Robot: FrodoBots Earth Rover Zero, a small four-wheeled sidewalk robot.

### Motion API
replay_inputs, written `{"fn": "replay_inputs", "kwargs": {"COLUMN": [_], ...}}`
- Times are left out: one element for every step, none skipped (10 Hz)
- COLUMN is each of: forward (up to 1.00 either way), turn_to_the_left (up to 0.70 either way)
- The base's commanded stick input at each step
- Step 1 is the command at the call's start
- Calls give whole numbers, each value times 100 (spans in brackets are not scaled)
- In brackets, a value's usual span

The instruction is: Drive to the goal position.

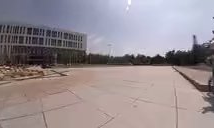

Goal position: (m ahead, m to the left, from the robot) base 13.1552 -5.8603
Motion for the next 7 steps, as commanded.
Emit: {"fn": "replay_inputs", "kwargs": {"forward": [70,70,70,70,70,70,70], "turn_to_the_left": [1,1,-6,-34,-34,-34,-34]}}
